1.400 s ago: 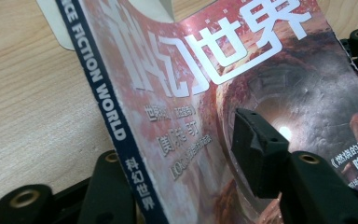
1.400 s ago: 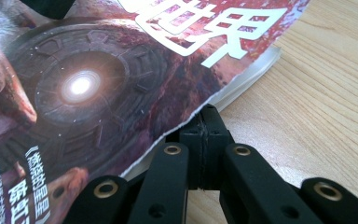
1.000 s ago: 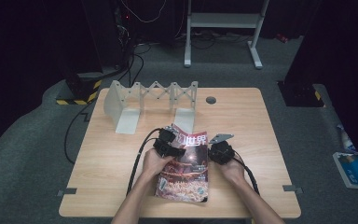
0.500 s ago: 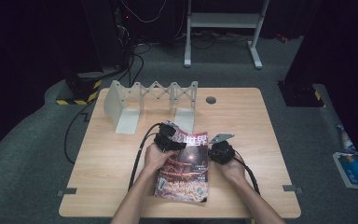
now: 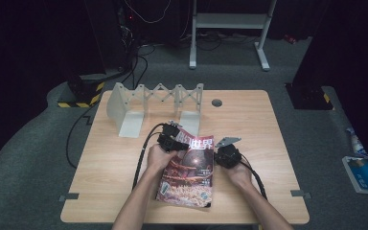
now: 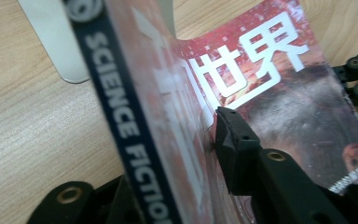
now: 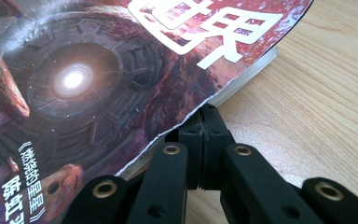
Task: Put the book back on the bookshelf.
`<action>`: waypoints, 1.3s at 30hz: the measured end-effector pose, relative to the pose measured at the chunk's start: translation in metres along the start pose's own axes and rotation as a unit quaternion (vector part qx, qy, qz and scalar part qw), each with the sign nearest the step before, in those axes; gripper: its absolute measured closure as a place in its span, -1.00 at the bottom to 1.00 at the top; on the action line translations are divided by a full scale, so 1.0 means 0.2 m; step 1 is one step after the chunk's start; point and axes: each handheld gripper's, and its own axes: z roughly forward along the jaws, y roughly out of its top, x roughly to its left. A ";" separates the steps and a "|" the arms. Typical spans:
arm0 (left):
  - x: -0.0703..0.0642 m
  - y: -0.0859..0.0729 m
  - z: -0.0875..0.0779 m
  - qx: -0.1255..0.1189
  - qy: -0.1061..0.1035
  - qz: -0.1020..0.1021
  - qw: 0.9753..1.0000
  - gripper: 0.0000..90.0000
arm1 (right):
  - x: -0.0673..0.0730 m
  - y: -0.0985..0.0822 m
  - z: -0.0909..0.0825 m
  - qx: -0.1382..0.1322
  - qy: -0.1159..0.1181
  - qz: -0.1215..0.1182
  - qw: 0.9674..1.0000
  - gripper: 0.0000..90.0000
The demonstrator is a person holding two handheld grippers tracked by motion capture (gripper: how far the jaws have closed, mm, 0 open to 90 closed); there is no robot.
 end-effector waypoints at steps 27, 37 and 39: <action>-0.21 0.07 -0.29 -0.049 -0.035 0.037 0.997 0.86 | -0.10 -0.15 -0.14 -0.059 -0.048 0.050 0.996 0.10; -0.29 0.10 -0.38 -0.063 -0.034 0.060 0.996 0.86 | -0.14 -0.24 -0.19 -0.059 -0.108 0.052 0.991 0.03; -0.30 0.10 -0.40 -0.066 -0.034 0.061 0.995 0.86 | -0.14 -0.25 -0.18 -0.060 -0.106 0.055 0.991 0.03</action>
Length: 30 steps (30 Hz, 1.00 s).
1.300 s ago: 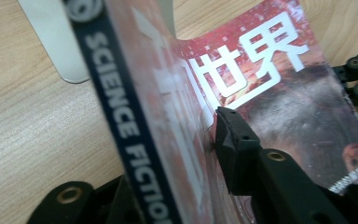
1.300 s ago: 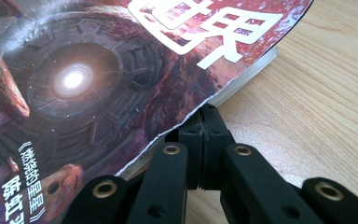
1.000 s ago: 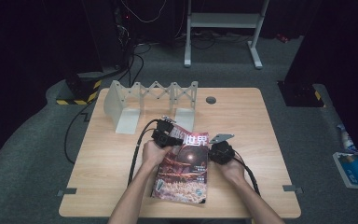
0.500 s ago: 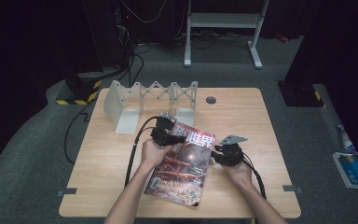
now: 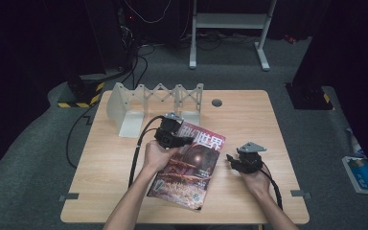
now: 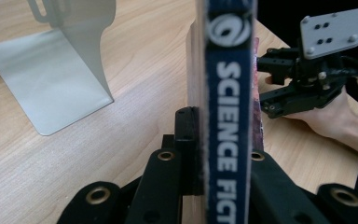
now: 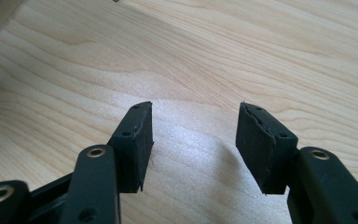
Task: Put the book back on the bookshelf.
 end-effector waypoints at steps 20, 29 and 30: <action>-0.05 0.06 -0.10 -0.003 0.010 0.023 1.000 0.86 | 0.02 -0.04 0.02 -0.010 0.001 0.028 1.000 -0.09; -0.07 0.08 -0.12 0.002 0.009 0.029 1.000 0.86 | 0.02 -0.05 0.02 -0.014 -0.002 0.030 0.999 -0.12; -0.07 0.08 -0.12 0.000 0.010 0.028 1.000 0.86 | 0.02 -0.05 0.02 -0.015 -0.002 0.029 0.999 -0.12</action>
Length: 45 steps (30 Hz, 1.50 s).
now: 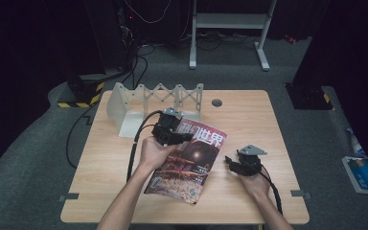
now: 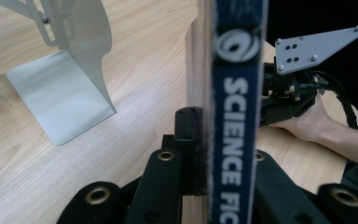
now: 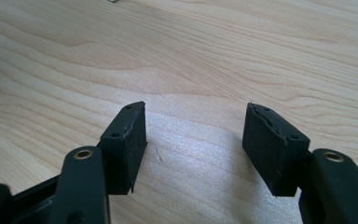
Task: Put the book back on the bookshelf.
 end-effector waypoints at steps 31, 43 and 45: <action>-0.08 0.18 -0.19 0.042 0.046 0.046 0.997 0.85 | 0.00 -0.01 0.00 -0.004 0.001 0.001 1.000 -0.11; -0.02 0.19 -0.26 0.061 0.071 0.038 0.995 0.85 | 0.00 -0.01 0.00 -0.005 0.000 0.002 1.000 -0.11; -0.01 0.19 -0.27 0.063 0.077 0.036 0.994 0.85 | 0.00 -0.01 0.00 -0.005 0.000 0.002 1.000 -0.11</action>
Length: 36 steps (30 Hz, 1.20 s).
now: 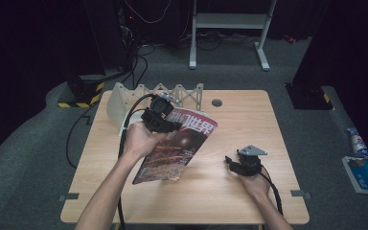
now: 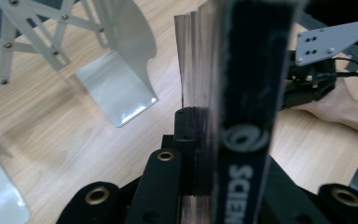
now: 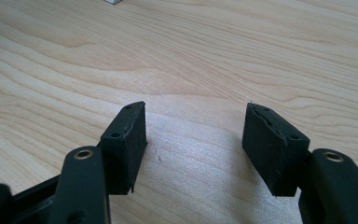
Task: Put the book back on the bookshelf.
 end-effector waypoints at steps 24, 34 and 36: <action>0.14 -0.03 -0.10 0.016 0.032 -0.029 0.999 0.84 | 0.00 0.00 0.00 -0.001 -0.001 0.001 1.000 -0.11; 0.23 -0.03 -0.12 0.030 0.036 -0.052 0.998 0.84 | 0.00 0.00 0.00 -0.001 -0.002 0.001 1.000 -0.11; 0.24 -0.03 -0.12 0.032 0.037 -0.055 0.997 0.84 | 0.00 0.00 0.00 -0.001 -0.002 0.001 1.000 -0.11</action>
